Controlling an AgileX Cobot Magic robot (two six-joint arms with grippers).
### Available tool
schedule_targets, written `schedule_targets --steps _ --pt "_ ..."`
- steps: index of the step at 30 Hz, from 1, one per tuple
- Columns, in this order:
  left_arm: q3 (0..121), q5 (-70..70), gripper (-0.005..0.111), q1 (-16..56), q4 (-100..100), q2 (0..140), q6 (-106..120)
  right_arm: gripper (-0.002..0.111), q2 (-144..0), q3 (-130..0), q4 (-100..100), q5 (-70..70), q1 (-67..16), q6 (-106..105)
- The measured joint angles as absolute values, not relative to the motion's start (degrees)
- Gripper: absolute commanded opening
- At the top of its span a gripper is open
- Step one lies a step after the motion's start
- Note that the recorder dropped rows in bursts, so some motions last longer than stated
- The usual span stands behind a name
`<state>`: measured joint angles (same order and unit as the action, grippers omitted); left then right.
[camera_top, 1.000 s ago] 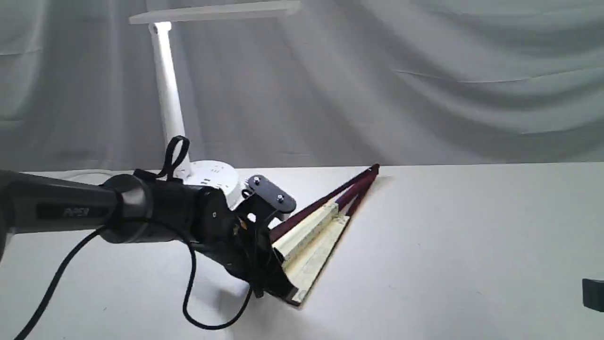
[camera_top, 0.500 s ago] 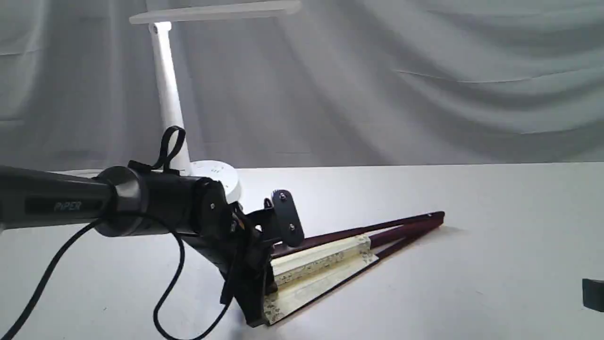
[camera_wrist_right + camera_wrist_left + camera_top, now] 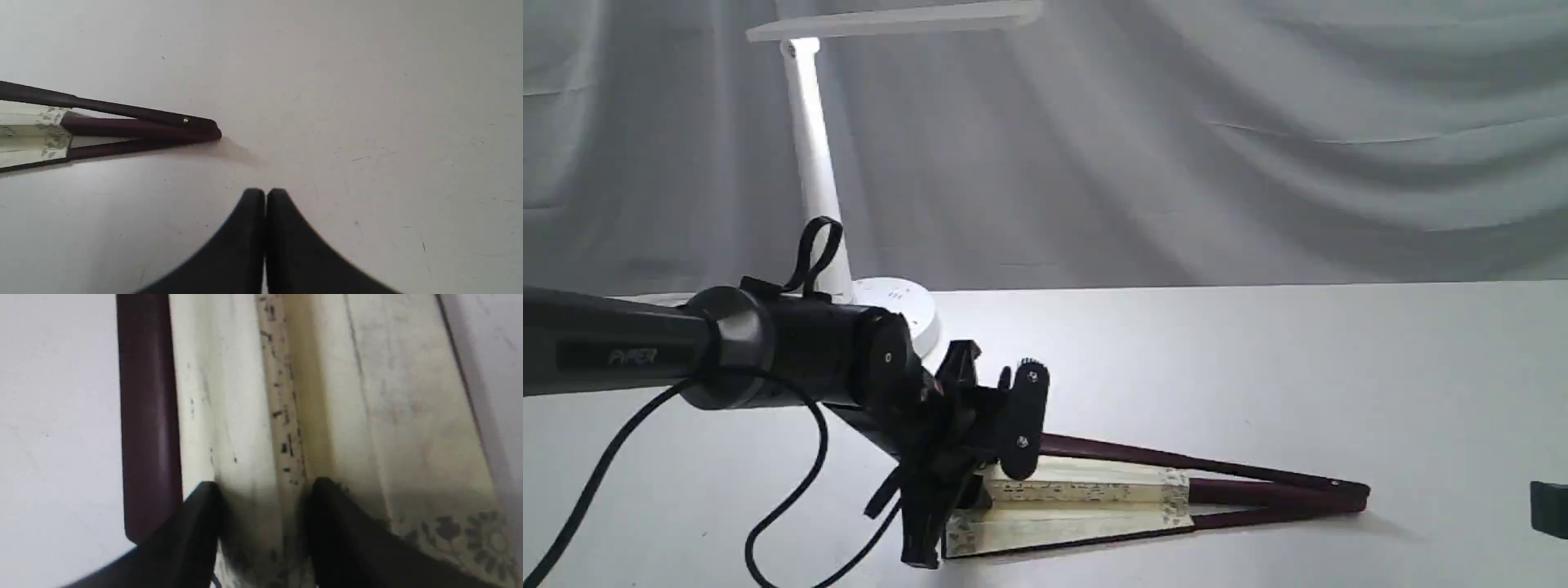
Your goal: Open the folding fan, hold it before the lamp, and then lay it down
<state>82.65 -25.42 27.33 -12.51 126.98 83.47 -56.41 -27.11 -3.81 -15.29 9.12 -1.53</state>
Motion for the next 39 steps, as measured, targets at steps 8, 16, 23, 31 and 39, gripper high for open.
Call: schedule_targets --steps 8,16,23,31,39 --pt "82.56 -19.39 0.055 27.33 -11.52 126.69 83.71 0.0 -56.41 -27.11 -3.81 -15.29 9.12 -1.54" --pt "82.56 -13.99 0.057 27.33 -11.52 126.1 73.74 0.0 -56.41 -27.11 -3.94 -15.29 9.12 -1.54" --pt "82.56 -9.72 0.057 27.33 -11.52 126.1 54.57 0.0 -56.41 -27.11 -3.94 -15.29 9.12 -1.54" --pt "82.44 -11.54 0.054 27.33 -11.41 124.46 41.5 0.0 -56.41 -27.11 -3.94 -15.29 9.12 -1.54" --pt "82.44 -19.97 0.053 27.33 -11.54 121.45 33.53 0.0 -56.41 -27.11 -3.94 -15.29 9.12 -1.54"
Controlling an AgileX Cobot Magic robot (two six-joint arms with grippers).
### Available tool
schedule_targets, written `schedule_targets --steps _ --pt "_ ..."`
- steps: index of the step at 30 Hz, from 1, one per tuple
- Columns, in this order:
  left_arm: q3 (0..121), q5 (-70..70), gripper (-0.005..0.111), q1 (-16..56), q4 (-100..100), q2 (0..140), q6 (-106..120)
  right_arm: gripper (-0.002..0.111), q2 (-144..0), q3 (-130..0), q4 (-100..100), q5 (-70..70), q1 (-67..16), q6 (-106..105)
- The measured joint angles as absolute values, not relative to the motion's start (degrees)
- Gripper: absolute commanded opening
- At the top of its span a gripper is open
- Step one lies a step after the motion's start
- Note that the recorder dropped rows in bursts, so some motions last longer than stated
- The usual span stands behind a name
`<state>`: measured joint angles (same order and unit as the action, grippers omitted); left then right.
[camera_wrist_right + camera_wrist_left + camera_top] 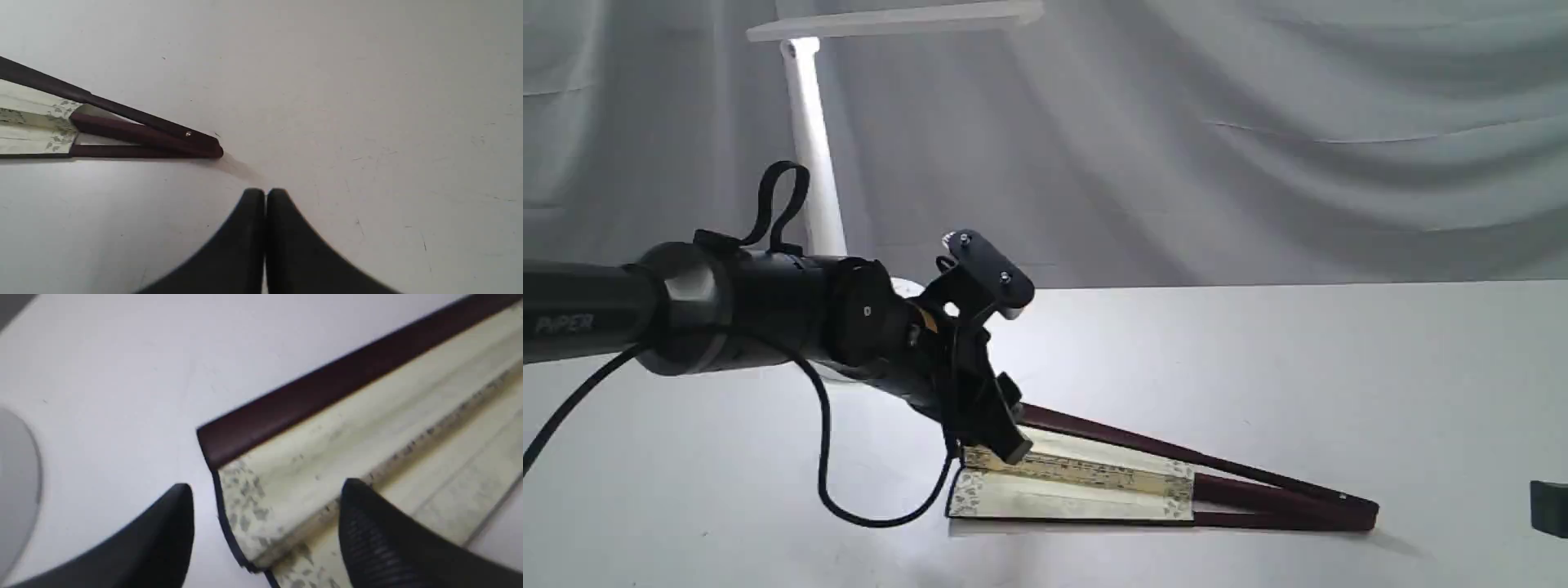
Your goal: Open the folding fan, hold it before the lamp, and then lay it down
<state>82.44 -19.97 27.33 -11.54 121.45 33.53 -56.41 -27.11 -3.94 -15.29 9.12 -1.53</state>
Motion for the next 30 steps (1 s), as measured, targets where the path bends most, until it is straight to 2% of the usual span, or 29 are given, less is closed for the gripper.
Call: schedule_targets --steps 9,11,14,17,21,30 --pt "82.44 -33.87 0.051 27.33 -11.54 121.45 14.23 0.0 -56.41 -27.11 -4.84 -15.29 9.12 -1.54" --pt "82.44 -34.45 0.045 27.33 -11.84 121.45 11.03 0.0 -56.41 -27.11 -5.08 -15.29 9.12 -1.54" --pt "82.44 -33.38 0.027 27.33 -13.32 121.45 8.89 0.0 -56.41 -27.11 -5.22 -15.29 9.12 -1.54" --pt "82.44 -31.11 0.014 27.33 -16.09 121.45 8.2 0.0 -56.41 -27.11 -5.22 -15.29 9.12 -1.54" --pt "82.44 -27.89 0.001 27.33 -18.1 121.86 8.07 0.0 -56.41 -27.11 -5.32 -15.29 9.12 -1.54" --pt "82.44 -25.93 0.0 27.33 -18.62 126.51 4.99 0.0 -56.41 -27.11 -5.32 -15.75 9.12 -1.54"
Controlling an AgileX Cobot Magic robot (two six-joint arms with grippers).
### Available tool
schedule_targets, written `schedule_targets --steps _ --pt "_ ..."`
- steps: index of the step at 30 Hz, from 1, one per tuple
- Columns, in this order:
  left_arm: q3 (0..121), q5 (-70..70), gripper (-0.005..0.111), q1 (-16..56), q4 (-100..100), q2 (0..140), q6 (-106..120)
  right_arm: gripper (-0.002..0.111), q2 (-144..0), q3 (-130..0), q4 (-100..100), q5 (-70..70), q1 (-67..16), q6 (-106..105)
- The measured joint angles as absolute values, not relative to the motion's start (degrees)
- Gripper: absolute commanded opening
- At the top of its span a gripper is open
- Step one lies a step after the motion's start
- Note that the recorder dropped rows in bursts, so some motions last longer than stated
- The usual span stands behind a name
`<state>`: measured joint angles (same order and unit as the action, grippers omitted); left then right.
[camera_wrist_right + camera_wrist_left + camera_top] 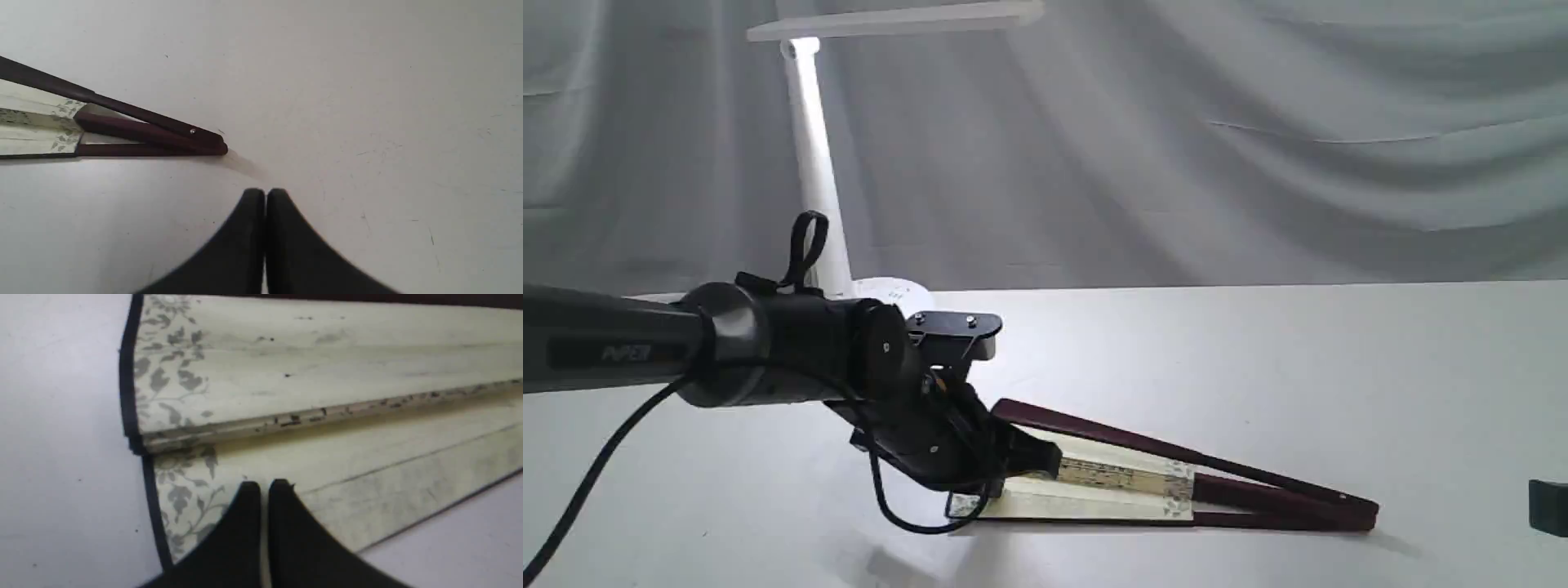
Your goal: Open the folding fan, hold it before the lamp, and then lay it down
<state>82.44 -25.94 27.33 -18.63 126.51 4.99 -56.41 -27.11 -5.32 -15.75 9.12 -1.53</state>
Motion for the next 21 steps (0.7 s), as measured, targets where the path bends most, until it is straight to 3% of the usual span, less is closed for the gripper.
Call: schedule_targets --steps 21 --pt "82.84 -6.42 0.0 27.33 -18.72 131.45 -4.3 0.0 -56.41 -27.11 -5.32 -15.75 9.12 -1.54"
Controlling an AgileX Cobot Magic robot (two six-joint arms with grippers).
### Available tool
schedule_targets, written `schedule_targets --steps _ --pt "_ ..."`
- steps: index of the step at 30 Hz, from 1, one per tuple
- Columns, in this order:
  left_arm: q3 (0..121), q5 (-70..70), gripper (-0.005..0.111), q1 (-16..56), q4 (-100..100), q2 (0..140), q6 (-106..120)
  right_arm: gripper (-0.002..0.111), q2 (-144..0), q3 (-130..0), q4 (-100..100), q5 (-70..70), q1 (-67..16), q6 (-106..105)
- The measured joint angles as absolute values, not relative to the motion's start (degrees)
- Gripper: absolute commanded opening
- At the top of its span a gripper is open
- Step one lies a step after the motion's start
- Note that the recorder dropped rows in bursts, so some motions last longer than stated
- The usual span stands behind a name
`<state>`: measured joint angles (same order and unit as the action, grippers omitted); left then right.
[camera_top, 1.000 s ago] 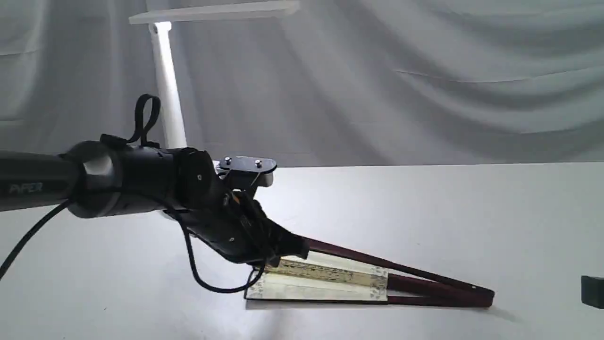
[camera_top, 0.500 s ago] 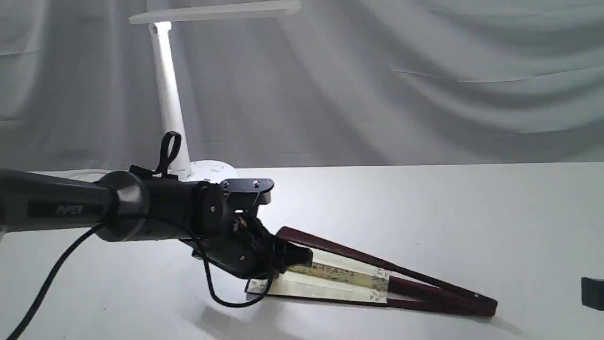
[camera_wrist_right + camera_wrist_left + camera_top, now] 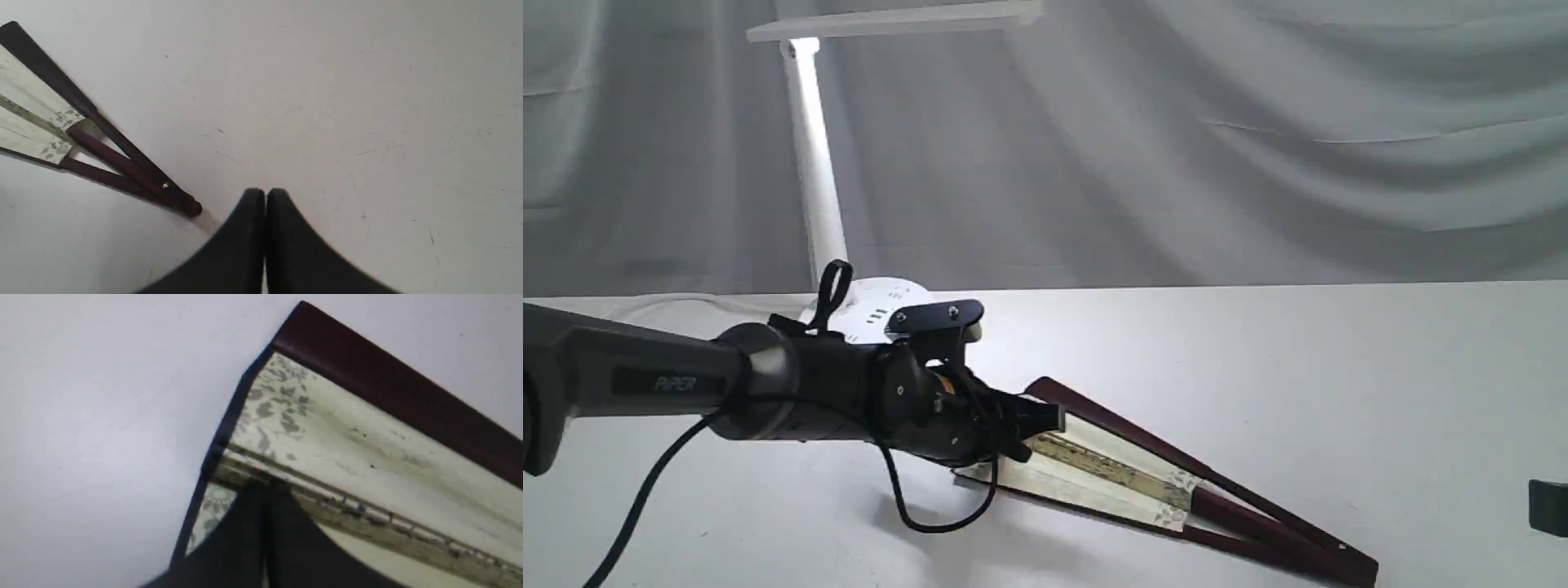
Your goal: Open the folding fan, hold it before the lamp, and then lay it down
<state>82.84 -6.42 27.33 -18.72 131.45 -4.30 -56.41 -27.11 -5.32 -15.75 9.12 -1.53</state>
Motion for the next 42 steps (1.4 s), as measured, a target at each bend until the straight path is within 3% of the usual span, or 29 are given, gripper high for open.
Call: schedule_targets --steps 9,32,42 --pt "89.18 -9.9 0.0 27.33 -18.72 132.29 -4.55 0.0 -56.41 -27.11 -5.32 -15.75 9.12 -1.54" --pt "93.22 -47.71 0.0 27.33 -5.09 123.24 -2.17 0.0 -56.62 -27.33 -6.57 -17.32 9.12 -1.54" --pt "93.22 -54.32 0.0 27.33 -5.09 119.14 -1.63 0.0 -69.44 -36.4 -7.88 -26.9 9.12 -1.54"
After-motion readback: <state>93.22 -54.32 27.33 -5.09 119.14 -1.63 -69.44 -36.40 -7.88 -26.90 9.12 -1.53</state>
